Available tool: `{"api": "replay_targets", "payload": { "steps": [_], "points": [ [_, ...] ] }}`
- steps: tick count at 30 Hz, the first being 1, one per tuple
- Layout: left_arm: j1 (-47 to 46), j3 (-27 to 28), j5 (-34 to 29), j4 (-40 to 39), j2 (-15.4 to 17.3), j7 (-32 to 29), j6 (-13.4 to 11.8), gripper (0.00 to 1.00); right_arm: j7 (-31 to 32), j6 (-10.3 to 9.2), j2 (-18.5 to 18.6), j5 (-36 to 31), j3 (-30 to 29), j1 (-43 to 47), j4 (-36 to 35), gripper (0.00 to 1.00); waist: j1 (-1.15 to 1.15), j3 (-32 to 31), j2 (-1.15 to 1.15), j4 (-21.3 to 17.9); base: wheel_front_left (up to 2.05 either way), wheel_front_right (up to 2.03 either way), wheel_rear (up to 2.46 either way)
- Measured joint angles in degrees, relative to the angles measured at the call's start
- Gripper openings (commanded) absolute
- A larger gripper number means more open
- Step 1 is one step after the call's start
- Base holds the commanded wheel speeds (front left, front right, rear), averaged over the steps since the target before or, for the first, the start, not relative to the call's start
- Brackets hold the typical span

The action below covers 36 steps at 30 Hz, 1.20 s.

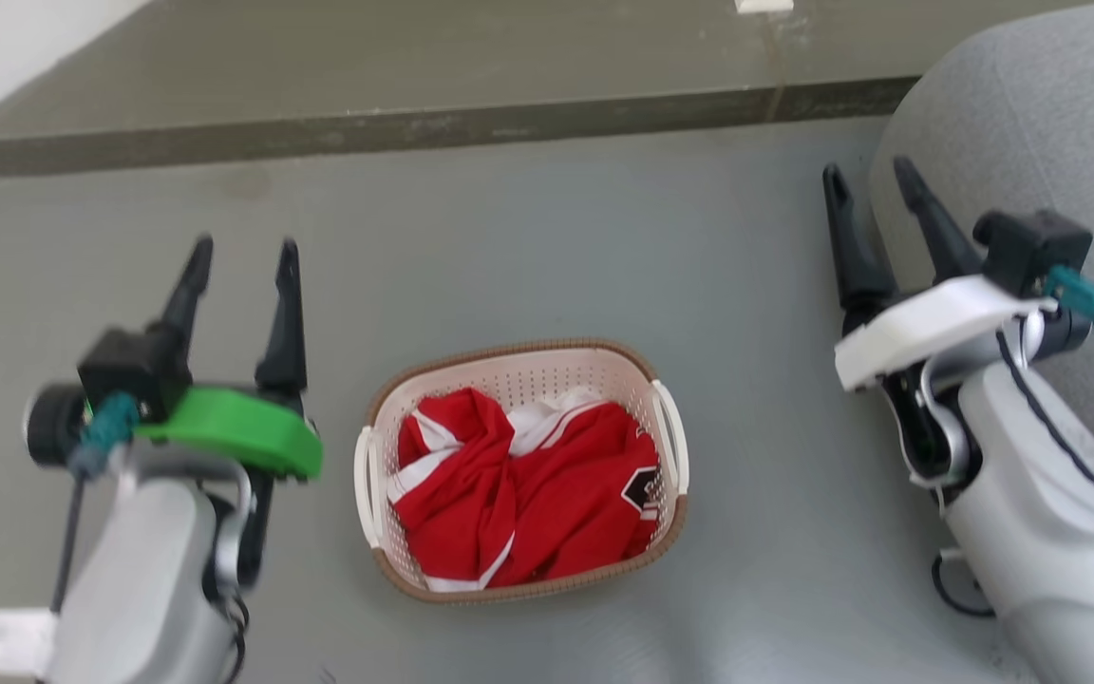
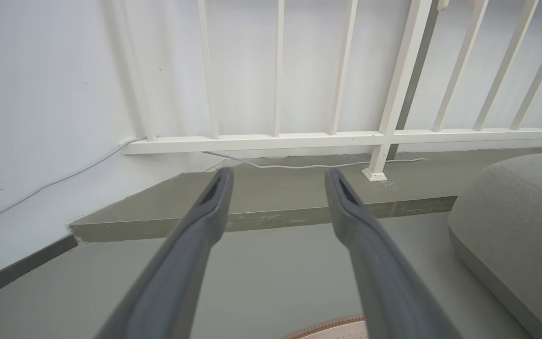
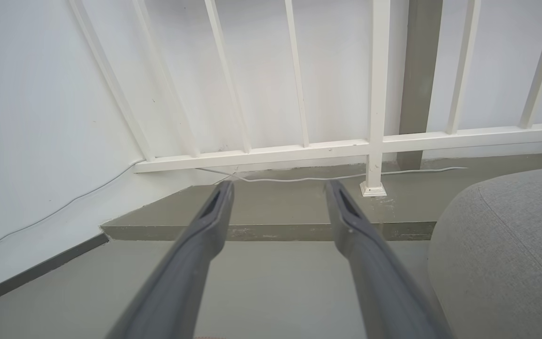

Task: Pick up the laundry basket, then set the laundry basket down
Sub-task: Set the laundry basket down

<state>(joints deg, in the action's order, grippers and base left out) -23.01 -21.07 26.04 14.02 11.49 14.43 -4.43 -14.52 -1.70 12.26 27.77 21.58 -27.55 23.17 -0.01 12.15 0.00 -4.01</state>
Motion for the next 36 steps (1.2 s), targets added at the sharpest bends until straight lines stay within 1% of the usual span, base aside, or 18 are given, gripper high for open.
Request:
{"api": "replay_targets", "payload": {
  "steps": [4,10,11,16,23,24,32,34,36],
  "points": [
    [3.9,-0.5,-0.1,-2.1,0.0,0.0,-0.3,1.00,0.0,-0.83,0.0,-0.7,-0.2,3.2,-2.1,1.00,0.00,-1.6,0.00,-0.1,0.00,0.00,0.00],
    [8.5,-1.0,-0.1,-4.5,0.1,0.0,-0.8,1.00,0.0,-1.45,0.0,-1.1,-0.4,7.8,-3.8,1.00,0.00,-3.7,0.00,-0.3,0.00,0.00,0.00],
    [10.0,-1.1,-0.3,-5.2,0.1,0.0,-1.1,1.00,0.0,-1.83,0.0,-1.2,-0.5,9.3,-4.4,1.00,0.00,-4.4,0.00,-0.4,0.00,0.00,0.00],
    [13.9,-1.0,-1.3,-6.5,0.1,0.0,-1.4,1.00,0.0,-1.97,0.0,-1.6,-0.4,12.7,-5.6,1.00,0.00,-5.6,0.00,-0.5,0.00,0.00,0.00],
    [17.5,-0.4,-1.7,-8.4,0.0,0.0,-1.7,1.00,0.0,-2.07,0.0,-2.3,-0.3,15.5,-7.1,1.00,0.00,-6.2,0.00,-0.3,0.00,0.00,0.00],
    [17.9,-0.2,-1.7,-8.7,0.0,-0.1,-1.8,1.00,0.0,-2.45,0.0,-2.6,-0.3,15.7,-7.4,1.00,0.00,-6.3,0.00,-0.2,0.00,0.00,0.00],
    [20.4,0.7,-2.1,-10.0,0.0,-0.8,-2.2,1.00,0.0,-2.55,0.0,-3.0,-0.3,17.3,-9.0,1.00,0.00,-6.3,0.00,0.1,0.00,0.00,0.00],
    [20.7,0.9,-2.3,-10.4,0.0,-0.9,-2.2,1.00,0.0,-2.98,0.0,-3.1,-0.3,17.8,-9.1,1.00,0.00,-6.3,0.00,0.2,0.00,0.00,0.00],
    [20.8,1.1,-2.4,-10.9,-0.1,-1.2,-2.2,1.00,0.0,-3.00,0.1,-3.2,-0.2,18.0,-9.3,1.00,0.00,-6.3,0.00,0.3,0.00,0.00,0.00]
  ]
}}
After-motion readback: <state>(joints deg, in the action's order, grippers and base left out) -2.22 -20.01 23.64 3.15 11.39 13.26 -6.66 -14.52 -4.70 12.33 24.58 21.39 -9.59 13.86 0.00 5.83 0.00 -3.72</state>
